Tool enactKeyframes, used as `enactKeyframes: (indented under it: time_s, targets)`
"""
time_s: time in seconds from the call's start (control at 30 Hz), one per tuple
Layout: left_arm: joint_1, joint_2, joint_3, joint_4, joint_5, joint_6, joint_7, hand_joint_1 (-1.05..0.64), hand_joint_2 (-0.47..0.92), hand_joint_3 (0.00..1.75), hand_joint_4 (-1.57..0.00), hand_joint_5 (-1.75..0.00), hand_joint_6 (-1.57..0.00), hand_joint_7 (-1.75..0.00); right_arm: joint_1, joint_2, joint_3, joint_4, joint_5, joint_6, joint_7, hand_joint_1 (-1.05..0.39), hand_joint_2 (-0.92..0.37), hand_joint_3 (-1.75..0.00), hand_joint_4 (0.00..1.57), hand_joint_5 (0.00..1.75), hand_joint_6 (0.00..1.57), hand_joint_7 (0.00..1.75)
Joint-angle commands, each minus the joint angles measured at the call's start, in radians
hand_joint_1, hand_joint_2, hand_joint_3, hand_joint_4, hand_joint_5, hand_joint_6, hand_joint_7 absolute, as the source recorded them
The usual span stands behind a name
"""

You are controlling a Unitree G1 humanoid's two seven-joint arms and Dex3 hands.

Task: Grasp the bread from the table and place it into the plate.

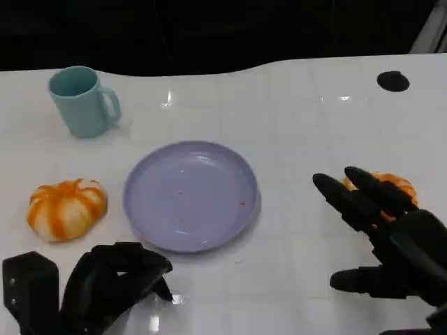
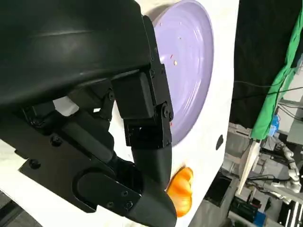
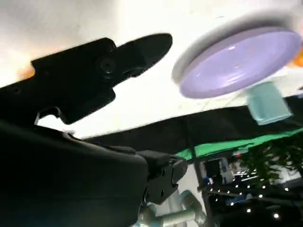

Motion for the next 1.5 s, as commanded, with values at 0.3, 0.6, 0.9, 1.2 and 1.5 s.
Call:
enactKeyframes:
  time_s: [0.3,0.6,0.9,1.2,1.5]
  targets:
    - [0.003,0.016,0.005,0.018,0.013,0.004,0.008,-1.05,0.64,0.15,-0.91,-1.5,-1.57,-0.27,-0.019,-0.045,0.038,-0.088,-0.172,0.242,-0.035,-0.43,-0.78,-0.01,0.0,0.0,0.0,0.0]
    - [0.01,0.008,0.005,0.005,0.013,0.006,0.02,-1.05,0.64,0.14,-0.92,-1.5,-1.57,-0.28,-0.127,-0.06,0.083,0.049,-0.19,0.369,-0.032,-0.52,-0.84,-0.03,0.0,0.0,0.01,0.0]
    - [0.01,0.01,0.006,0.011,0.018,-0.01,0.015,-1.05,0.65,0.15,-0.91,-1.49,-1.57,-0.28,-0.245,-0.054,0.156,0.235,-0.173,0.409,-0.078,-0.56,-0.89,-0.04,0.0,0.0,0.01,0.0]
    - [0.012,0.01,0.005,0.008,0.018,-0.008,0.014,-1.05,0.65,0.15,-0.91,-1.5,-1.57,-0.28,-0.328,-0.04,0.216,0.377,-0.128,0.431,-0.08,-0.55,-0.9,-0.03,0.0,0.0,0.0,0.0]
    - [0.02,0.008,0.002,-0.009,0.022,0.001,0.024,-1.05,0.65,0.15,-0.91,-1.5,-1.57,-0.29,-0.403,-0.024,0.254,0.492,-0.085,0.446,-0.088,-0.45,-0.87,-0.01,0.0,0.0,0.05,0.02]
